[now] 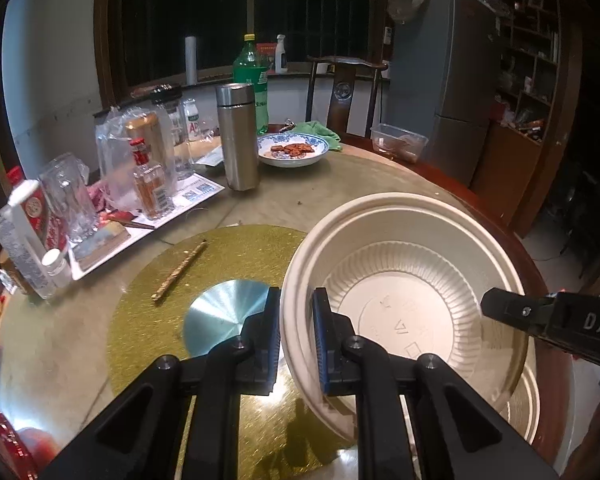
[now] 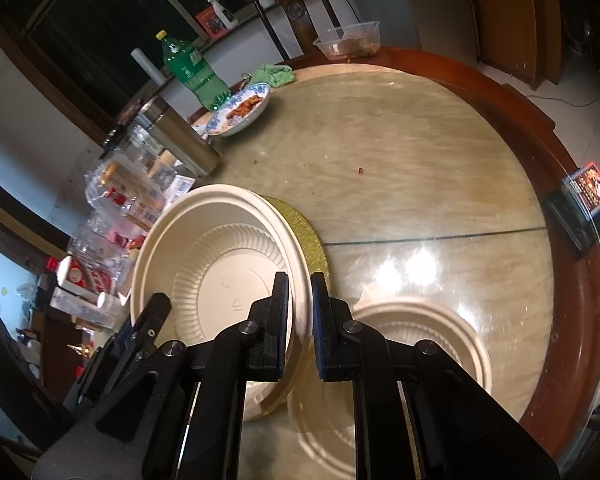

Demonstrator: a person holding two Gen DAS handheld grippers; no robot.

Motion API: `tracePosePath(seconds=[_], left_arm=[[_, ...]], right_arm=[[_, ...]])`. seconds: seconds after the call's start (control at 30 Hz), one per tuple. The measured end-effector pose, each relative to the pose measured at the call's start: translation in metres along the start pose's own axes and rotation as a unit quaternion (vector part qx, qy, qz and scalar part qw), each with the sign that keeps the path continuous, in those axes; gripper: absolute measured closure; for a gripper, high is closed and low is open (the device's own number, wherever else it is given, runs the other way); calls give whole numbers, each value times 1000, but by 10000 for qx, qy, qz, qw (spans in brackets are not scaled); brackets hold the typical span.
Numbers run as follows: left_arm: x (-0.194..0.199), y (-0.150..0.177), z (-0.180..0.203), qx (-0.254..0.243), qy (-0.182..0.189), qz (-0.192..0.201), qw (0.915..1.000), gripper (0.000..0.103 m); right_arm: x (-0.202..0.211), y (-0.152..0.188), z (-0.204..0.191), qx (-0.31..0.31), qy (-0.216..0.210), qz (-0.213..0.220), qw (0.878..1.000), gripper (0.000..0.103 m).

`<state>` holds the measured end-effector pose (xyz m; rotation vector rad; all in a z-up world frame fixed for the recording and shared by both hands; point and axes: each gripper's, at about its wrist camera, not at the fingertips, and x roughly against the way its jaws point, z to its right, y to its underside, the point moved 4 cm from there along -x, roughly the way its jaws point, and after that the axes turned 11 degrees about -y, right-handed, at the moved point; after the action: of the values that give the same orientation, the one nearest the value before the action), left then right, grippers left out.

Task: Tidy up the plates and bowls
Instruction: 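Lift the large beige bowl and carry it to the red plate stack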

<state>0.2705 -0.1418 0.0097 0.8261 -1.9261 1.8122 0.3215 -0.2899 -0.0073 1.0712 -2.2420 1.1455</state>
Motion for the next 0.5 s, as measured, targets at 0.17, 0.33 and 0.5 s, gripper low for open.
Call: tracePosePath(seconds=[0.17,0.33,0.5], left_arm=[[21,10,-18,7,-188,70,9998,89],[43,24,-44,49,-363,110,9993,89],[64,38,-80,196,-548,143,9982,89]], right_arm=[[10,22,-12,39,-271,-52,9996,92],[19,47,-31,115,-540,-83,9984,92],[27,74,-61,318,-810,-154,9961,92]])
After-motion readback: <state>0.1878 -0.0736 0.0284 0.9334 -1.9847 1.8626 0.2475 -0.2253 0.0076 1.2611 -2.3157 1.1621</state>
